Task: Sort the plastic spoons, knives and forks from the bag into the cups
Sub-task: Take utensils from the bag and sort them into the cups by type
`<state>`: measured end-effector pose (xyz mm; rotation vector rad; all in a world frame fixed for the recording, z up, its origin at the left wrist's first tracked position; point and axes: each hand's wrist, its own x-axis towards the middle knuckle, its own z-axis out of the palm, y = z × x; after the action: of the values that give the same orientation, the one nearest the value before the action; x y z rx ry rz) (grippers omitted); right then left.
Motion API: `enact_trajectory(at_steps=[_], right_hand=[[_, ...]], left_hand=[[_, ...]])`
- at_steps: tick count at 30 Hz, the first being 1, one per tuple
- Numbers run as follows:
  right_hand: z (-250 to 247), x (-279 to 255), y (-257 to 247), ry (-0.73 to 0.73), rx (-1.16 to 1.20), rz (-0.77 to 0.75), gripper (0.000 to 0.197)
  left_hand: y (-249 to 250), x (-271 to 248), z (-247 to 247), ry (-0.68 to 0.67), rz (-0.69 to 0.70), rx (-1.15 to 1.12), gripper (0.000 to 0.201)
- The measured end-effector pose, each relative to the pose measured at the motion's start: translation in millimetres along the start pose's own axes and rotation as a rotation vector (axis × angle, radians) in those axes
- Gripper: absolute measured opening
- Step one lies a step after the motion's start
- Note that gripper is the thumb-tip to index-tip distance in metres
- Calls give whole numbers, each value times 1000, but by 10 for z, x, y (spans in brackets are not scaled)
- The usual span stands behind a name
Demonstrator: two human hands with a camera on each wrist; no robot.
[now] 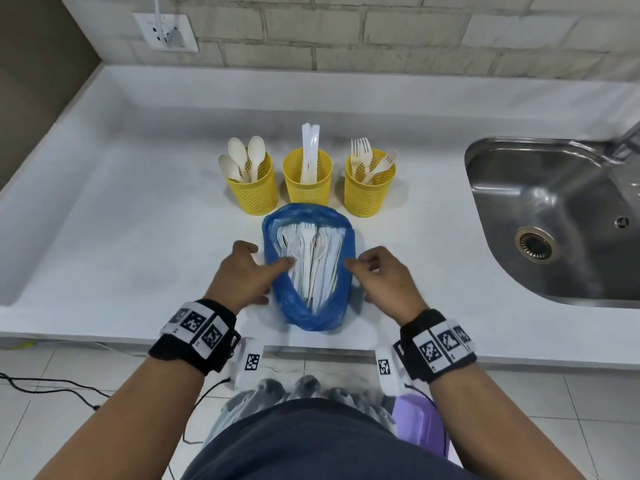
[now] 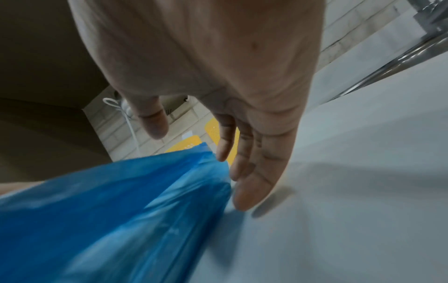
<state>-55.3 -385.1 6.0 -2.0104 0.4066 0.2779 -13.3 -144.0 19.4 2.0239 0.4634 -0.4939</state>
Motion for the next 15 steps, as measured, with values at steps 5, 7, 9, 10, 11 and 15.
enact_trajectory(at_steps=[5,7,9,10,11,15], right_hand=[[157,295,-96,3,139,108,48],[243,309,-127,12,126,102,28],[325,308,-167,18,81,90,12],[355,308,-171,21,67,89,13],[380,301,-174,26,61,87,16],[455,302,-151,115,89,100,14]], left_hand=[[-165,31,-32,-49,163,166,43],[-183,54,-160,-70,166,161,39],[-226,69,-313,-94,153,154,39],[-254,61,-389,-99,150,163,40],[-287,53,-471,-97,148,180,41],[-338,86,-766,-94,127,244,54]])
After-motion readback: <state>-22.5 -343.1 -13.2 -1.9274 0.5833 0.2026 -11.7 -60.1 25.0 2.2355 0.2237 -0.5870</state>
